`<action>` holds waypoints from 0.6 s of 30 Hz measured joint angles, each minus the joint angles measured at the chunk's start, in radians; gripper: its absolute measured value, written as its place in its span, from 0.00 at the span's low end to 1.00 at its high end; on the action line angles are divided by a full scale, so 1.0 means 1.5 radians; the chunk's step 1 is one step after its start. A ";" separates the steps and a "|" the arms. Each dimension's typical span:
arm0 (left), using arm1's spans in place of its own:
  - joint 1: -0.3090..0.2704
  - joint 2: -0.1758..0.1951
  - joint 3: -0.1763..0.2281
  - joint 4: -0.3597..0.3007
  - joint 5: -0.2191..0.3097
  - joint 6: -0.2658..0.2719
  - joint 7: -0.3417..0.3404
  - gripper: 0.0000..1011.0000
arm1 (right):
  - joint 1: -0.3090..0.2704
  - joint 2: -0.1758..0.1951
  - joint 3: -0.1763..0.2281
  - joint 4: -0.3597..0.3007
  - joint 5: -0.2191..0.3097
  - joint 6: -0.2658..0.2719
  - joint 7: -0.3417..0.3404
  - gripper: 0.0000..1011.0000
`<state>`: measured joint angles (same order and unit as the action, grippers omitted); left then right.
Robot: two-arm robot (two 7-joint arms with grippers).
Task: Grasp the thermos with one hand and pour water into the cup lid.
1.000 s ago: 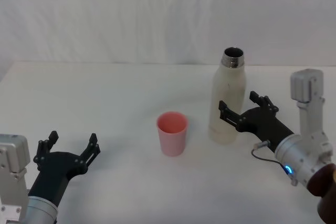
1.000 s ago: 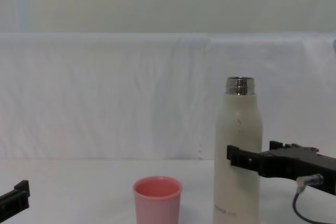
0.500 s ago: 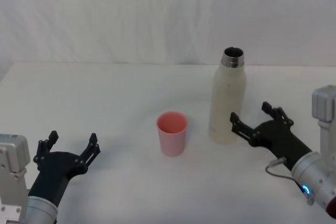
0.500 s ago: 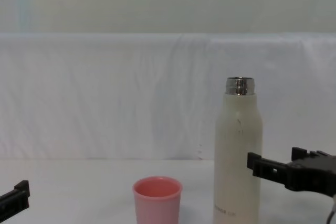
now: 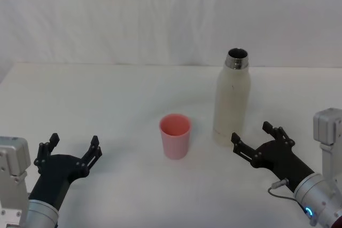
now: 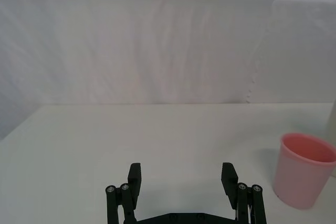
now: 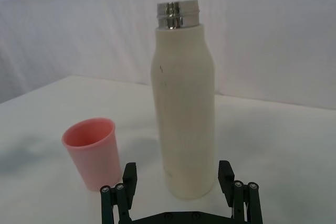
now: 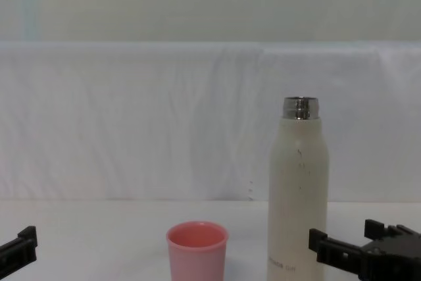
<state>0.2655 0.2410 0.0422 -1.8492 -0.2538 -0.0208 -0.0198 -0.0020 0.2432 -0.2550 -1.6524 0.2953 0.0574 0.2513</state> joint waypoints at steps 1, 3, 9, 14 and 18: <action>0.000 0.000 0.000 0.000 0.000 0.000 0.000 0.99 | 0.000 0.000 0.000 0.001 0.001 -0.001 0.001 0.99; 0.000 0.000 0.000 0.000 0.000 0.000 0.000 0.99 | -0.001 0.000 -0.002 0.005 0.004 -0.003 0.003 0.99; 0.000 0.000 0.000 0.000 0.000 0.000 0.000 0.99 | -0.002 -0.001 -0.004 0.008 0.009 -0.006 0.007 0.99; 0.000 0.000 0.000 0.000 0.000 0.000 0.000 0.99 | -0.001 -0.001 -0.003 0.008 0.008 -0.006 0.007 0.99; 0.000 0.000 0.000 0.000 0.000 0.000 0.000 0.99 | -0.001 -0.001 -0.003 0.008 0.008 -0.005 0.006 0.99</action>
<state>0.2655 0.2409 0.0421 -1.8492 -0.2538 -0.0208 -0.0199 -0.0030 0.2413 -0.2593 -1.6411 0.3072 0.0494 0.2609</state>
